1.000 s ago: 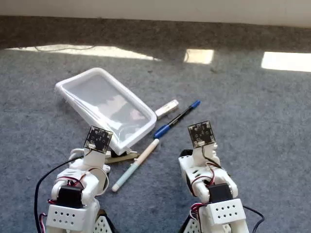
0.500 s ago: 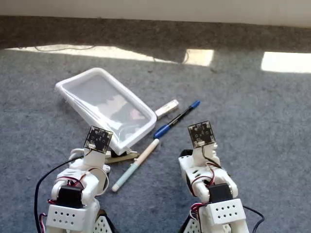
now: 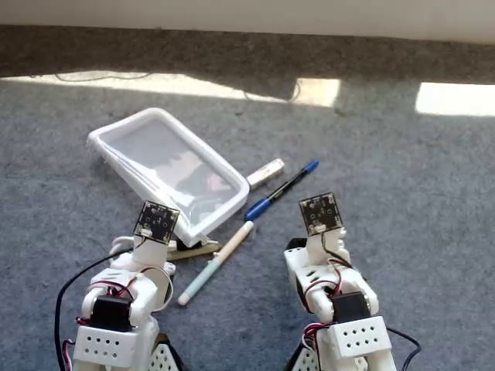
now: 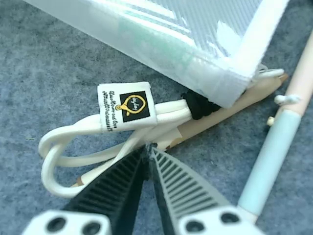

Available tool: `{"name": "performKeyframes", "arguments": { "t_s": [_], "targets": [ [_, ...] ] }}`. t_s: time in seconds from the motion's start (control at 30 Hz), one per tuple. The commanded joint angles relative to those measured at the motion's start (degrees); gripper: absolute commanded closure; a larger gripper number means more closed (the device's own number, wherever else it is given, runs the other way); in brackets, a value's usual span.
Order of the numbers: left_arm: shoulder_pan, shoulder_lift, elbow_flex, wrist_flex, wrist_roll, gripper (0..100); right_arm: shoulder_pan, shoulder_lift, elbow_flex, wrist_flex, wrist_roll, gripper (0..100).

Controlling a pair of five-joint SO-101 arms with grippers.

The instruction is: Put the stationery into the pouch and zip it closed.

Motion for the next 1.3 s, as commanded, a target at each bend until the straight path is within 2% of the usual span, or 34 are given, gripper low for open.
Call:
{"name": "performKeyframes", "arguments": {
  "t_s": [0.0, 1.0, 1.17, 1.27],
  "targets": [
    [-0.4, -0.7, 1.3, 0.4, 0.5, 99, 0.7, -0.4, 8.6, 0.1, 0.5, 99.4],
    [-0.6, -0.7, 1.3, 0.4, 0.4, 99, -0.2, -0.4, 8.6, 0.2, 0.5, 99.4],
    [-0.7, -0.7, -3.0, 0.6, 0.3, 99, 0.0, -0.4, 8.6, 0.5, 0.5, 99.4],
    [-4.3, -0.7, -5.8, 0.2, 0.3, 99, 0.1, -0.4, 8.6, 0.5, 0.5, 99.4]
  ]
}}
